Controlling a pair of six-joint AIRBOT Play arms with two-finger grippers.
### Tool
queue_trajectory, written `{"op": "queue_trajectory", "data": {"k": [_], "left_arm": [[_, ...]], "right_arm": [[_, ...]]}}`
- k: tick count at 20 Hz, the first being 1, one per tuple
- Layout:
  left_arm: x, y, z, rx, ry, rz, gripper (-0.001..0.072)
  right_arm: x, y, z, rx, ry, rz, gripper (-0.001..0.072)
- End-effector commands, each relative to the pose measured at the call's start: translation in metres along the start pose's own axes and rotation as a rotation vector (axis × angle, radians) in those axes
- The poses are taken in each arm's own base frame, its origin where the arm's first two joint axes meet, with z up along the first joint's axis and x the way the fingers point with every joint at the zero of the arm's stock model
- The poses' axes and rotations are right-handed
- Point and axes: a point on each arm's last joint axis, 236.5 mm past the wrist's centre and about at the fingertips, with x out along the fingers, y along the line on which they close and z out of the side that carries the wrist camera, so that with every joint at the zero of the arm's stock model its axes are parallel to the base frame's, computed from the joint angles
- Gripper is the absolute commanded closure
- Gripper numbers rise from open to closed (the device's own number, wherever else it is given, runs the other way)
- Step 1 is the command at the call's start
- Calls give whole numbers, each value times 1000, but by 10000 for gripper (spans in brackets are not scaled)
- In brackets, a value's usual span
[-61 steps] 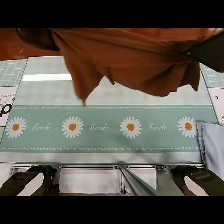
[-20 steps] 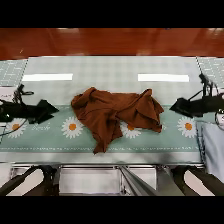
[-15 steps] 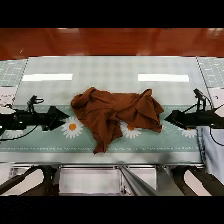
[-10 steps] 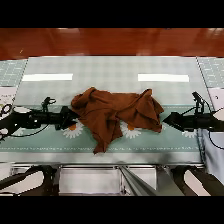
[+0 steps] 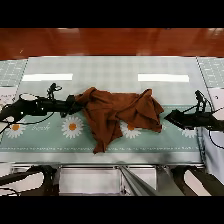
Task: Fold the shirts.
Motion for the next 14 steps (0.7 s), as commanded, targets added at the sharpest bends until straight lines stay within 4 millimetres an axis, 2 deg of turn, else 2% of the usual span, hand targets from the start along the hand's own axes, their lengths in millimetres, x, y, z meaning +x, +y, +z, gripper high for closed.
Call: {"op": "queue_trajectory", "data": {"k": [1, 3, 6, 10, 11, 12, 13, 14], "left_arm": [[-4, -19, 9, 58, -2, -31, 681], [-4, -20, 9, 59, -1, -32, 681], [-4, -21, 7, 59, 7, -35, 681], [-4, -21, 6, 59, 7, -35, 681], [-4, -21, 6, 59, 7, -35, 681], [-4, -21, 6, 59, 7, -35, 681], [-4, -21, 7, 60, 7, -35, 681], [-5, -22, 8, 62, 4, -37, 681]], "right_arm": [[13, 10, 15, 53, -2, 59, 300], [25, 21, 25, 85, 19, 125, 300], [46, 28, 37, 131, 56, 172, 300], [73, 39, 60, 119, 67, 179, 300], [77, 41, 67, 114, 70, 182, 322], [80, 43, 71, 110, 79, 185, 446], [81, 46, 71, 94, 99, 197, 639], [78, 51, 71, 44, 111, 213, 684]]}}
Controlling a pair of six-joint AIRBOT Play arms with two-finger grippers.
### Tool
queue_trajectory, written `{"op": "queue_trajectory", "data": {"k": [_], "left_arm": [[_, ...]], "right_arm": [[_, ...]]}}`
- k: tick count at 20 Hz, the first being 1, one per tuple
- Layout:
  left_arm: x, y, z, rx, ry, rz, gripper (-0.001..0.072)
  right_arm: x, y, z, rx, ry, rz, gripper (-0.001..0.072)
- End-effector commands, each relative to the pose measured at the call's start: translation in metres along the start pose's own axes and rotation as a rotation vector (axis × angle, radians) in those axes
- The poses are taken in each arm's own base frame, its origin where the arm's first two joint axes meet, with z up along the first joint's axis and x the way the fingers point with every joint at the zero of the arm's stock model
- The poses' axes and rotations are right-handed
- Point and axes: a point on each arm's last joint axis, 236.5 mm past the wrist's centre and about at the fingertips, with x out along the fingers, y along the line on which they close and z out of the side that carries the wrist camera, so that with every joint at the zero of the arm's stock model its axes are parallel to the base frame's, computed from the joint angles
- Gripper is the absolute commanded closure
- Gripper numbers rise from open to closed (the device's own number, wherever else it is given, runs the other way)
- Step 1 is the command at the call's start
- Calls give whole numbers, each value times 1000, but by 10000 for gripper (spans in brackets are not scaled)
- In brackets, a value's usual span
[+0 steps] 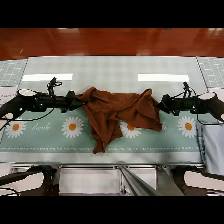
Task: Fold the shirts.
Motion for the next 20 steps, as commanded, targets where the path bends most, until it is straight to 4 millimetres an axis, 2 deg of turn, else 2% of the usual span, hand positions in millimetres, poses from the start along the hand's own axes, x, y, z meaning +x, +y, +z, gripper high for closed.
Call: {"op": "queue_trajectory", "data": {"k": [1, 3, 5, 6, 8, 10, 12, 13, 15, 17, 20], "left_arm": [[-5, -4, 7, 7, -15, -7, 681], [-24, -22, 27, 41, -50, -42, 681], [-60, -57, 58, 118, -117, -95, 681], [-83, -82, 74, 171, -164, -125, 681], [-144, -143, 104, 312, -307, -163, 681], [-212, -211, 116, 472, -469, -193, 681], [-277, -273, 107, 635, -618, -210, 681], [-312, -304, 94, 712, -698, -218, 681], [-363, -346, 61, 842, -824, -214, 681], [-403, -373, 21, 940, -937, -193, 681], [-444, -382, -28, 1022, -1098, -73, 681]], "right_arm": [[2, 19, 8, -93, 45, 43, 684], [-23, 36, 25, -171, 34, 52, 685], [-69, 66, 58, -261, -54, 48, 685], [-101, 89, 78, -315, -129, 46, 686], [-171, 143, 109, -422, -291, 46, 686], [-250, 204, 122, -545, -464, 47, 686], [-328, 265, 108, -672, -625, 73, 686], [-362, 288, 95, -730, -698, 82, 686], [-421, 319, 59, -821, -846, 79, 686], [-464, 322, 24, -852, -966, 14, 685], [-512, 305, -26, -847, -1105, -118, 685]]}}
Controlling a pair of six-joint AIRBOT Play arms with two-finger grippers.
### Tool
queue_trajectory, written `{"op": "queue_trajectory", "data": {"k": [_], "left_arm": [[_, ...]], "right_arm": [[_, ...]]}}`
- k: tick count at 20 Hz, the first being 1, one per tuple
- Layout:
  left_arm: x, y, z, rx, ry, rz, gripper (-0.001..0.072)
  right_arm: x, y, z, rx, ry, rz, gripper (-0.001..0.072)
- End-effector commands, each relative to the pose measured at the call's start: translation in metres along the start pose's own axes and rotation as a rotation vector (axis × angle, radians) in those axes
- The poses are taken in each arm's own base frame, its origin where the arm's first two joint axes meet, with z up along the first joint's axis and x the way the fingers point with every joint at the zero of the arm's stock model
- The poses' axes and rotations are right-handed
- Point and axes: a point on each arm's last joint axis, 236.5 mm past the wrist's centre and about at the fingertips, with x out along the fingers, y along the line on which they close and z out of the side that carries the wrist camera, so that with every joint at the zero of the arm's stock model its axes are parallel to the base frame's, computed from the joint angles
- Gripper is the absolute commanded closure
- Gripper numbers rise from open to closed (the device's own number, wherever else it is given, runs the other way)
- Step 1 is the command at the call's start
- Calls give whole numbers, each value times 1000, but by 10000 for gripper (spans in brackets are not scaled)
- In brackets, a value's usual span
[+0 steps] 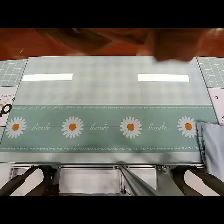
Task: Fold the shirts.
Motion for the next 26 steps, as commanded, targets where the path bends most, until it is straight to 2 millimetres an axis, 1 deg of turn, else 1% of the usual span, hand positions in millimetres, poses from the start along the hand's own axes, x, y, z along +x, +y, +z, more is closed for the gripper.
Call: {"op": "queue_trajectory", "data": {"k": [1, 3, 5, 7, 8, 9, 10, 11, 12, 13, 14, 15, 16, 19, 21, 22, 23, 25, 26], "left_arm": [[-59, -49, 35, 206, -128, 124, 681], [-79, -77, 34, 283, -151, 155, 681], [-95, -100, 24, 350, -138, 178, 681], [-114, -109, 12, 386, -115, 235, 681], [-123, -107, 5, 396, -97, 269, 681], [-133, -100, -5, 394, -66, 305, 681], [-140, -88, -17, 380, -27, 347, 681], [-145, -71, -33, 351, 27, 393, 681], [-146, -54, -52, 316, 89, 428, 681], [-140, -34, -78, 277, 175, 449, 681], [-130, -17, -108, 234, 270, 451, 681], [-120, 2, -144, 179, 378, 453, 681], [-111, 22, -178, 127, 469, 460, 681], [-93, 84, -295, -43, 741, 493, 681], [-84, 119, -360, -135, 848, 521, 681], [-79, 136, -386, -169, 876, 539, 680], [-73, 150, -404, -194, 896, 554, 681], [-57, 175, -431, -241, 927, 576, 681], [-48, 184, -441, -277, 933, 578, 681]], "right_arm": [[-92, 3, 19, -83, -118, -196, 685], [-129, 7, 17, -99, -152, -263, 685], [-157, 20, 8, -110, -163, -273, 685], [-175, 29, -10, -114, -138, -279, 685], [-183, 28, -21, -112, -119, -296, 685], [-188, 23, -31, -101, -102, -325, 685], [-191, 14, -43, -76, -80, -365, 685], [-189, 2, -59, -48, -43, -402, 685], [-181, -6, -74, -25, 4, -415, 685], [-168, -13, -91, -2, 58, -411, 685], [-149, -19, -110, 22, 121, -394, 685], [-131, -27, -127, 43, 168, -384, 685], [-108, -37, -146, 70, 223, -372, 685], [-40, -76, -208, 142, 412, -369, 685], [11, -90, -241, 192, 528, -309, 685], [38, -92, -252, 221, 558, -256, 685], [68, -96, -263, 257, 572, -210, 685], [115, -104, -285, 356, 615, -155, 685], [138, -105, -295, 410, 634, -118, 685]]}}
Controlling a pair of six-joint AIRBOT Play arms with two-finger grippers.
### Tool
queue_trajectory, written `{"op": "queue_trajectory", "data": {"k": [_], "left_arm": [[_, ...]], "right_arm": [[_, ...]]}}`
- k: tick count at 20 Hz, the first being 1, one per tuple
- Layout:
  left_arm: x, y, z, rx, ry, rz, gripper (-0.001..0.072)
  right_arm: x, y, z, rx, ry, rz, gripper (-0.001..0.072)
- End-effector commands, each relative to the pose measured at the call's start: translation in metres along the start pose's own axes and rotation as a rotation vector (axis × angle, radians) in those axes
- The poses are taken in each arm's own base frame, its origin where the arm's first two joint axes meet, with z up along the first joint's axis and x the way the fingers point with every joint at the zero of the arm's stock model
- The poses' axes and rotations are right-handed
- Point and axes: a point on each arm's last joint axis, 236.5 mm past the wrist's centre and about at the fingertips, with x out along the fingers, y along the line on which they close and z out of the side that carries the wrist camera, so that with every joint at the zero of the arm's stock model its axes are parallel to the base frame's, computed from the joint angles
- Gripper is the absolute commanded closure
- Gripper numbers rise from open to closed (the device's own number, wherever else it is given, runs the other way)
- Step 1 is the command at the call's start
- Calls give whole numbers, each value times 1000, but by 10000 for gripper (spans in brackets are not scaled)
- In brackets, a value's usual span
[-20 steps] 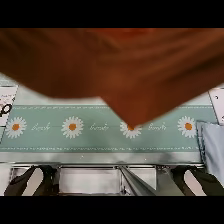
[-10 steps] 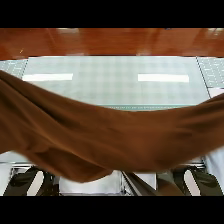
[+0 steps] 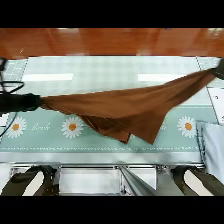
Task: Fold the shirts.
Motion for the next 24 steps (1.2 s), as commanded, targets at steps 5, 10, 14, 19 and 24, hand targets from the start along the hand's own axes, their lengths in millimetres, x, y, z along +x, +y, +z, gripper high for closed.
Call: {"op": "queue_trajectory", "data": {"k": [5, 10, 14, 19, 24], "left_arm": [[125, 15, -12, -207, 195, -66, 681], [135, 17, -14, -218, 236, -69, 681], [133, 14, -20, -218, 263, -76, 680], [133, 14, -20, -220, 263, -77, 680], [133, 13, -22, -219, 273, -79, 680]], "right_arm": [[156, 4, -2, 247, 235, 229, 684], [145, -20, -23, 322, 338, 241, 297], [87, -85, -126, 252, 674, -11, 299], [76, -28, -261, 328, 814, 101, 300], [73, 7, -341, 319, 930, 148, 300]]}}
